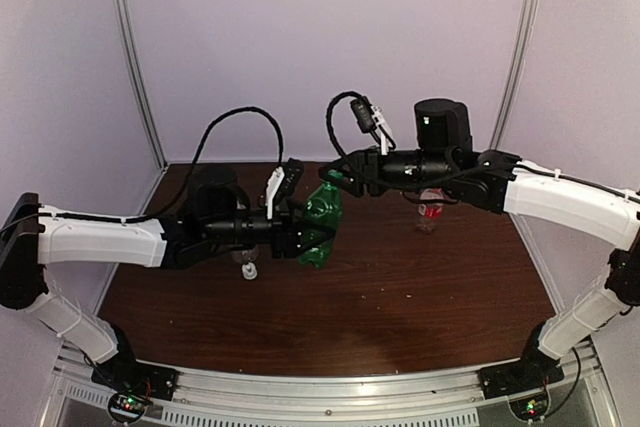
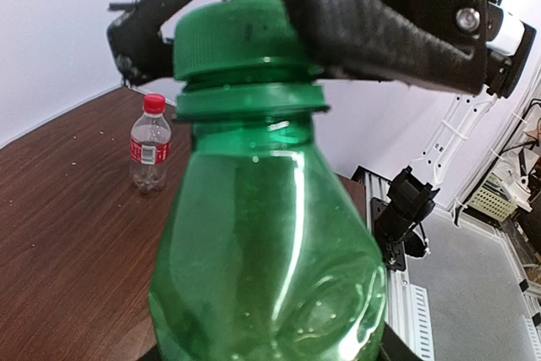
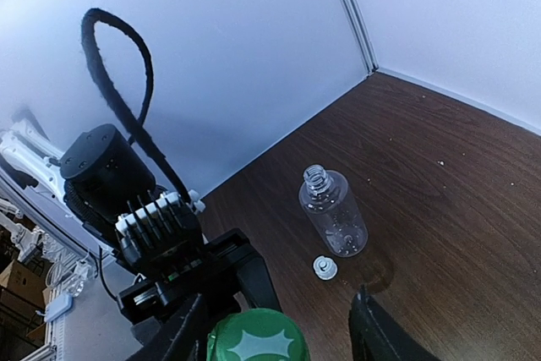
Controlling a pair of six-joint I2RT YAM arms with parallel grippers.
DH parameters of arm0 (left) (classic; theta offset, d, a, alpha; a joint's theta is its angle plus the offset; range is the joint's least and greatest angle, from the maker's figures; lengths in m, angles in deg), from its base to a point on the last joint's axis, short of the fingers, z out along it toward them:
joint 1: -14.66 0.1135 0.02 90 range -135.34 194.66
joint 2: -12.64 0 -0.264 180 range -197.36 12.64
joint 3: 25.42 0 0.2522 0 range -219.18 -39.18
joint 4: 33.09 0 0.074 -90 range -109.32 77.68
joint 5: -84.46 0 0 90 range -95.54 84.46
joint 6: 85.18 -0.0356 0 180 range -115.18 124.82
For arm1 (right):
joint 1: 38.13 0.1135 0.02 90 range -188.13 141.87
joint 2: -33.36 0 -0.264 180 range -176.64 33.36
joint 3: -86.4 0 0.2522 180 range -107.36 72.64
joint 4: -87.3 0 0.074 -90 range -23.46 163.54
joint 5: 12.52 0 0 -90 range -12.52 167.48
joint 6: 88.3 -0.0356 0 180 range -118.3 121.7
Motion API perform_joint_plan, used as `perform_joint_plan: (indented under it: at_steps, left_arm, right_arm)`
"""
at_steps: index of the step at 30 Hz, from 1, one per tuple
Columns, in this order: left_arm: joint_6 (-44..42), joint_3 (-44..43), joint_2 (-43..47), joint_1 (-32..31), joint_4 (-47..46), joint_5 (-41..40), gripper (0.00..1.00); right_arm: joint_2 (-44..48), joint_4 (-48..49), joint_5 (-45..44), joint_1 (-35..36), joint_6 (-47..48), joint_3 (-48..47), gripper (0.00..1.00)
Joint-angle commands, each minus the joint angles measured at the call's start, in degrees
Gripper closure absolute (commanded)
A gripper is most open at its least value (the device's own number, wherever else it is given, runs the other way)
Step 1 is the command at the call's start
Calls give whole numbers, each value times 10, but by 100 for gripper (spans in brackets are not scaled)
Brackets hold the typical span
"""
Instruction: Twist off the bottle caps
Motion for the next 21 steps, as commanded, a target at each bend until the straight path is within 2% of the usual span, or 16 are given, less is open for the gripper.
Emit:
perform_joint_plan:
  at_steps: [1, 16, 21]
  left_arm:
    - [-10, -8, 22, -3, -16, -13, 69]
    - [-17, -2, 22, -3, -16, -20, 69]
    - [-20, 2, 27, -3, -23, -12, 69]
  right_arm:
    - [-5, 3, -13, 4, -3, 6, 47]
    - [2, 31, -2, 4, 9, 18, 92]
    - [8, 67, 43, 0, 37, 29, 98]
